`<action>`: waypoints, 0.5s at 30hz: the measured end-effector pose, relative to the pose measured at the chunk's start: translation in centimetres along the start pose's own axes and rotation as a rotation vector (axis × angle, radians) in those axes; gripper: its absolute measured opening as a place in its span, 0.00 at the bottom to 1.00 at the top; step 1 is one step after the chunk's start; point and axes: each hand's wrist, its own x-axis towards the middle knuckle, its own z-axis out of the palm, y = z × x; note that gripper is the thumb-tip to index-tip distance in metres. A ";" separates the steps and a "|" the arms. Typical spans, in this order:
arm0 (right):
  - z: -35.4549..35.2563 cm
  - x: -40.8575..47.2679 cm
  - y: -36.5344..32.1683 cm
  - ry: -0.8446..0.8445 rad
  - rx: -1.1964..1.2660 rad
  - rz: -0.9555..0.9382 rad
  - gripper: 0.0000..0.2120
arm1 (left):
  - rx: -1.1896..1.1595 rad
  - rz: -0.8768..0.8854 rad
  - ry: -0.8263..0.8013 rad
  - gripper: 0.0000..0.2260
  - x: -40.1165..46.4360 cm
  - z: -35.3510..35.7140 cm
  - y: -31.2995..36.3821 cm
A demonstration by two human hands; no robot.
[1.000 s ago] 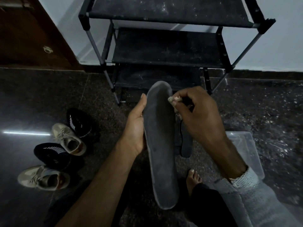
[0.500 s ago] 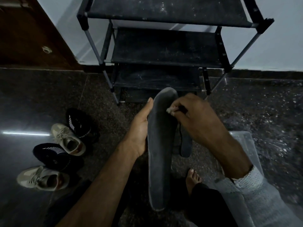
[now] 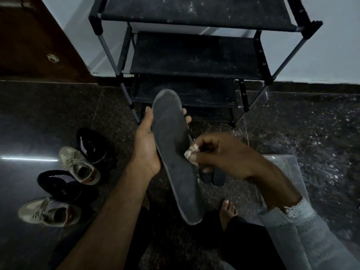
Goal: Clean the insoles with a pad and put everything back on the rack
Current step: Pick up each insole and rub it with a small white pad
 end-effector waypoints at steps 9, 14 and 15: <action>0.6 1.0 0.9 0.161 0.002 -0.083 0.05 | 0.093 0.012 -0.022 0.28 0.4 -0.3 -0.4; -0.2 2.1 2.1 0.367 0.064 -0.106 0.03 | 0.412 0.024 0.021 0.18 0.6 -0.4 -1.5; -0.5 2.3 2.2 0.394 0.074 -0.109 0.02 | 0.473 0.055 0.039 0.15 0.6 -0.6 -1.7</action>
